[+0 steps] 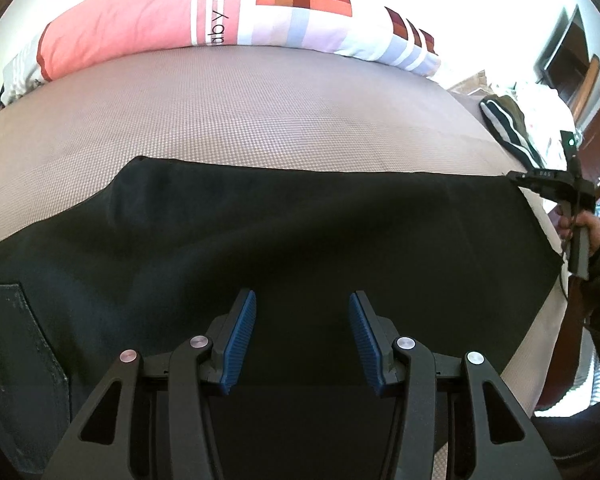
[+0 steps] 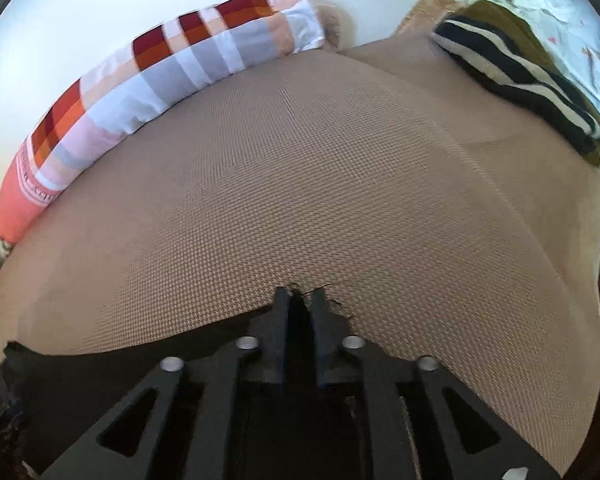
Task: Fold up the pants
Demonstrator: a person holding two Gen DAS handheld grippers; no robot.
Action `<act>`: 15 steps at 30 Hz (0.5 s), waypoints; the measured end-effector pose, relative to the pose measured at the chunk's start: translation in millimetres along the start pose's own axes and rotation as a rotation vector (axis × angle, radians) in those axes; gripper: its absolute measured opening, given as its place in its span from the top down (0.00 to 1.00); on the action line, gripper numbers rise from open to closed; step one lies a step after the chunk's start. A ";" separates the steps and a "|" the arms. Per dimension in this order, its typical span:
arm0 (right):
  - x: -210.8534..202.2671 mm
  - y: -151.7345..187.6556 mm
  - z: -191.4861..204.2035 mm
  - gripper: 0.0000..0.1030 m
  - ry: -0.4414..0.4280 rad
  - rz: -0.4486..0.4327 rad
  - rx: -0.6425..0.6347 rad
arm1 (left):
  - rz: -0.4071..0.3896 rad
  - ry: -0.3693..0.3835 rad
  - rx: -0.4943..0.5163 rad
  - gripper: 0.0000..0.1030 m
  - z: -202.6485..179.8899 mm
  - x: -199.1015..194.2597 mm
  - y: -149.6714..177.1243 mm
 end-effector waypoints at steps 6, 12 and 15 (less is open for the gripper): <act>-57.1 21.0 3.2 0.77 -0.025 -0.030 -0.032 | 0.032 0.064 0.022 0.51 -14.8 -9.5 18.8; -75.2 87.3 -8.8 0.77 -0.017 0.060 -0.022 | 0.031 0.078 0.042 0.50 -25.0 -18.5 37.7; -78.4 113.7 -22.7 0.77 0.001 0.087 0.024 | 0.030 0.088 0.040 0.50 -27.6 -22.3 46.1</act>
Point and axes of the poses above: each gripper's, at about its wrist camera, not at the fingertips, and x roughly the way its jaws point, z to its left, y to its underside, the point moved 9 cm from there along x, roughly the way its jaws point, and after that the axes turned 1 degree about x, right-handed, at the moved point
